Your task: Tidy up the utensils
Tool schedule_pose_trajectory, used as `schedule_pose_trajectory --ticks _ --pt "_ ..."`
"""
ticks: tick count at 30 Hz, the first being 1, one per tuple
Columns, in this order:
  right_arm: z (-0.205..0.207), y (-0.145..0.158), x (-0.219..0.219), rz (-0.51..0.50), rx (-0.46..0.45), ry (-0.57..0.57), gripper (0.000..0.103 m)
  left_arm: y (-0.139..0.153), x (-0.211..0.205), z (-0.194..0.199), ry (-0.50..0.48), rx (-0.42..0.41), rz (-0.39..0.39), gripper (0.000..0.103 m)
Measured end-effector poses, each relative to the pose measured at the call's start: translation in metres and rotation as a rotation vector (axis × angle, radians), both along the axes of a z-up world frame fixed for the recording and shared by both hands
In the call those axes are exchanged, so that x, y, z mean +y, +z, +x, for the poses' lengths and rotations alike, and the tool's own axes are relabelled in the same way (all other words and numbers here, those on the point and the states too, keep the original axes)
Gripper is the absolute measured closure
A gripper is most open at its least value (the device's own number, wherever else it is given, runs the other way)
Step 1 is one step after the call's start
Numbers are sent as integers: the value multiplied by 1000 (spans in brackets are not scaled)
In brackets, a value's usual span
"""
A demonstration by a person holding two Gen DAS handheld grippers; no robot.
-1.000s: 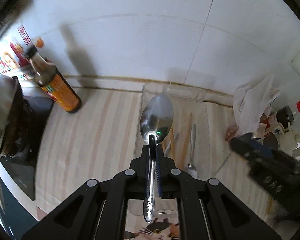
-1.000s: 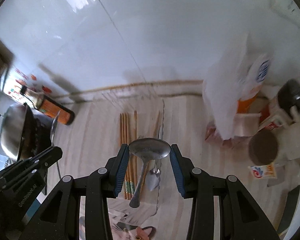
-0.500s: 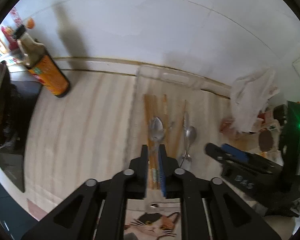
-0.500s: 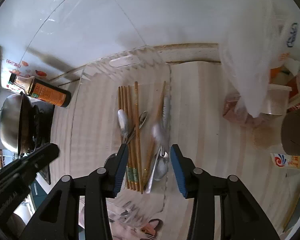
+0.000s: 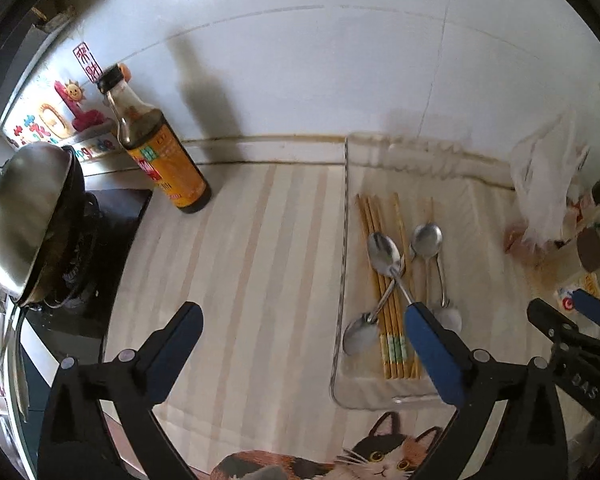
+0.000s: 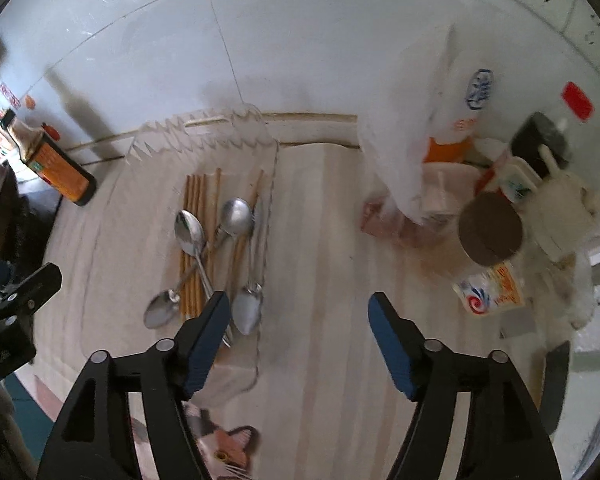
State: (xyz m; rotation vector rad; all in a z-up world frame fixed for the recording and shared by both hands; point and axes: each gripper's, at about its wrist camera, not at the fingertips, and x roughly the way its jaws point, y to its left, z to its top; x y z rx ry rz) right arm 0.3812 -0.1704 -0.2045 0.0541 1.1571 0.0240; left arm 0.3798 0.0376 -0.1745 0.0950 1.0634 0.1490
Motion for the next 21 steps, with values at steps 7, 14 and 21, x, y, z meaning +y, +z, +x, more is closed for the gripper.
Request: schedule_pose_trajectory --ticks 7,14,21 --pt "-27 -2 6 -75 -26 -41 1 -7 0 -15 -35 11 7 0" --pt "-54 9 7 -105 -68 -105 0 8 4 -34 -59 -27 -6 0" --pt "-102 51 14 -123 -190 -147 0 46 10 -76 -99 -99 -19 0"
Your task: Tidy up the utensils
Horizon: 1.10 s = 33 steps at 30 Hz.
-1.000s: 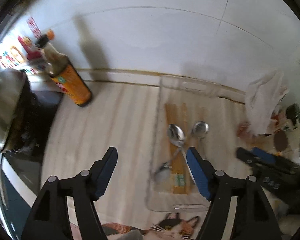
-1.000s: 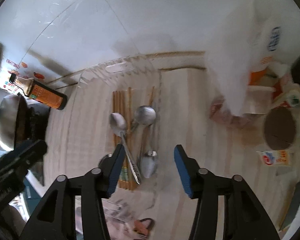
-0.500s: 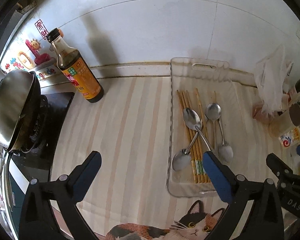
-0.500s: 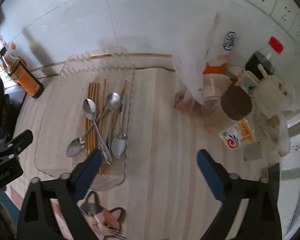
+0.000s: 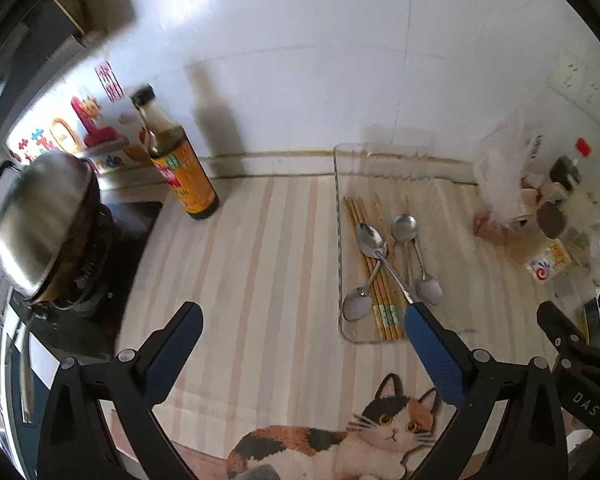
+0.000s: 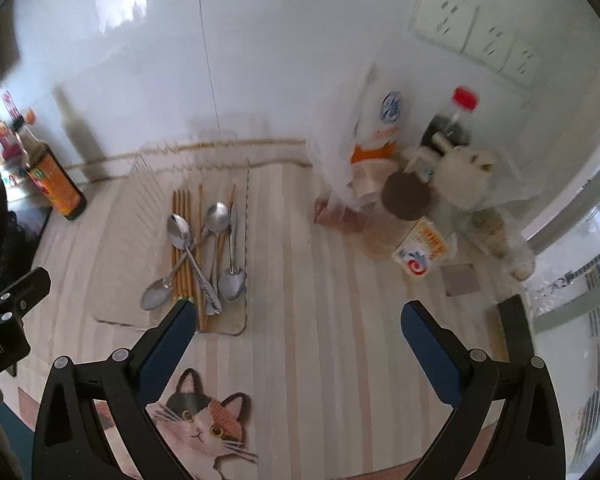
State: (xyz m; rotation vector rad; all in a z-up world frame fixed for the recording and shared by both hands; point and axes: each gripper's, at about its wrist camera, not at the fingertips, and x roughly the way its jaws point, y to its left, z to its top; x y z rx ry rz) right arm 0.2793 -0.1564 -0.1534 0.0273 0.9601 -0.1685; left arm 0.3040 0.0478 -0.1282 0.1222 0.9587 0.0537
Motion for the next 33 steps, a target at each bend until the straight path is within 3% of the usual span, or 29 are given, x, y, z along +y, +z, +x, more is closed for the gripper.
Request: schedule_pose_trajectory --ticks 16,25,33 --pt "-140 113 5 -36 -263 18 0 94 -5 -134 12 -227 -29 0" --pt "-203 148 5 -21 -329 73 0 119 -14 -198 44 -275 -48 0" --pt "-229 164 6 -4 -351 87 0 130 -15 -222 50 -295 -59 0"
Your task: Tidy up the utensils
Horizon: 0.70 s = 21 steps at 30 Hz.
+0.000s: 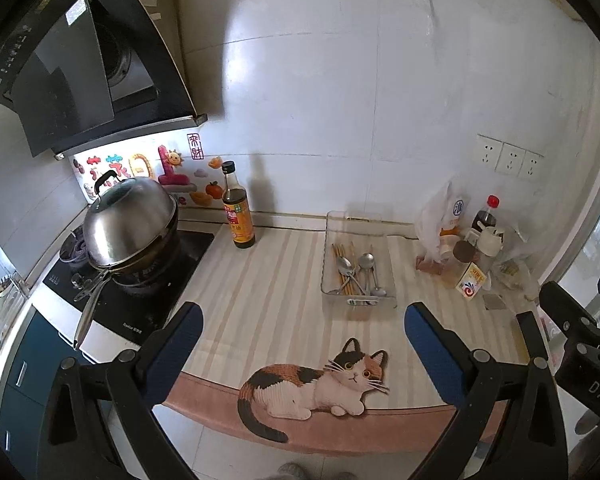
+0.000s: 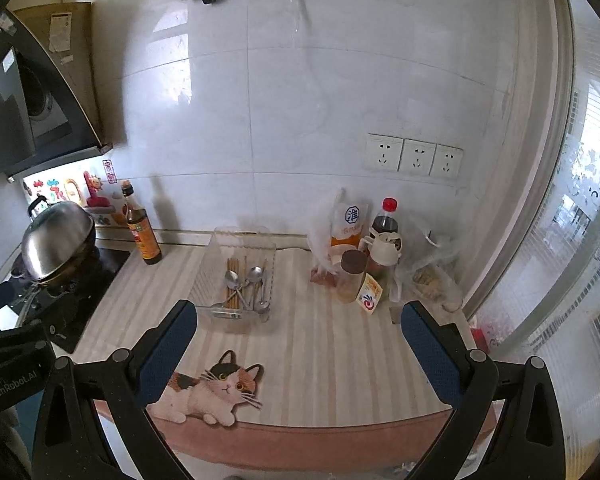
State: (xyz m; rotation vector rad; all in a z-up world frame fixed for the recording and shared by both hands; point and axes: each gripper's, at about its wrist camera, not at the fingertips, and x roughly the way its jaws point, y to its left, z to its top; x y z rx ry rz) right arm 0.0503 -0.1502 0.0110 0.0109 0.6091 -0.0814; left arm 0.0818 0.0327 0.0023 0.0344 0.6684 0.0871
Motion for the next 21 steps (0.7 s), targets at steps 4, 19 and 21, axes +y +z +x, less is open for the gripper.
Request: schedule_pose_trajectory --ticks 4,19,21 --pt "-5 5 1 -1 -14 -8 0 5 2 -2 -2 -12 -1 0" --pt "-4 8 7 -4 -15 -10 0 8 3 -2 -1 -14 18 0" --pt "-3 7 6 0 -7 -11 0 8 4 -2 -2 -13 16 0"
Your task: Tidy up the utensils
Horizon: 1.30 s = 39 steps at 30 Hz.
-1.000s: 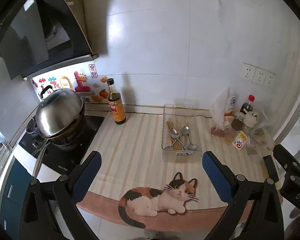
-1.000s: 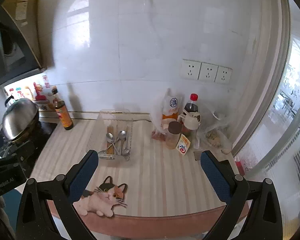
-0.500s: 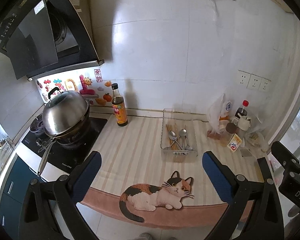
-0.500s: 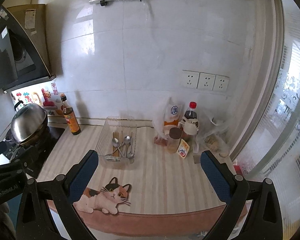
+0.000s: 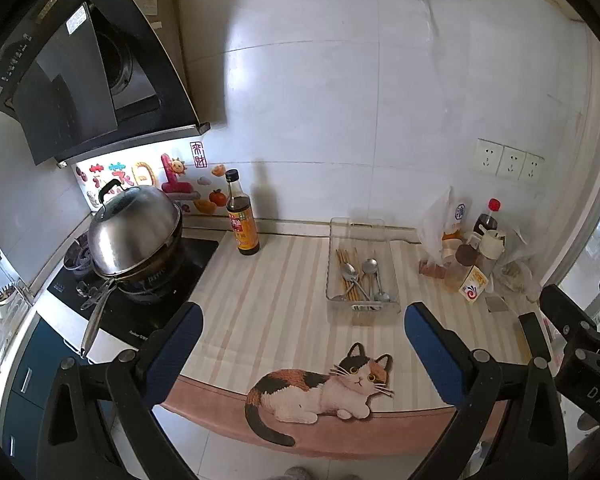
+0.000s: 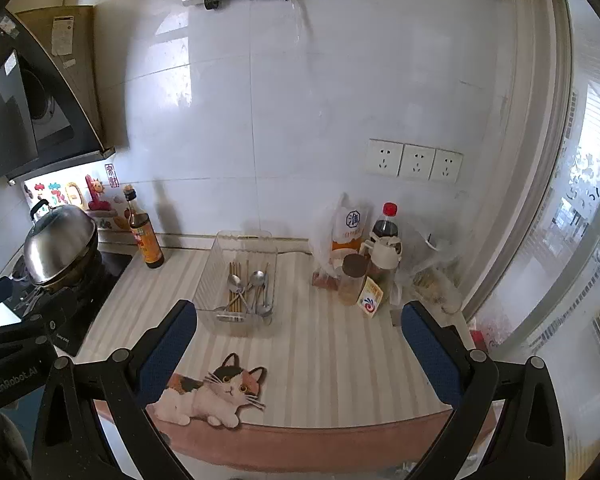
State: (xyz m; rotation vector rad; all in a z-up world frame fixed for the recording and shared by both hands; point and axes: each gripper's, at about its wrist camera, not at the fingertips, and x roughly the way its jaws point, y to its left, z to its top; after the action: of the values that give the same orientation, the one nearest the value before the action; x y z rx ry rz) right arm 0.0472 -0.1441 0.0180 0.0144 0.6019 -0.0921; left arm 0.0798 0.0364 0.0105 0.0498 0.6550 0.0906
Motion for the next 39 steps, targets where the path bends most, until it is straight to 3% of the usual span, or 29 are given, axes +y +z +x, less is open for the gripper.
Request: schedule_pose_trajectory --ticks 39 --pt "-1 -14 3 -1 50 -8 0 -15 3 -3 -18 42 -7 0"
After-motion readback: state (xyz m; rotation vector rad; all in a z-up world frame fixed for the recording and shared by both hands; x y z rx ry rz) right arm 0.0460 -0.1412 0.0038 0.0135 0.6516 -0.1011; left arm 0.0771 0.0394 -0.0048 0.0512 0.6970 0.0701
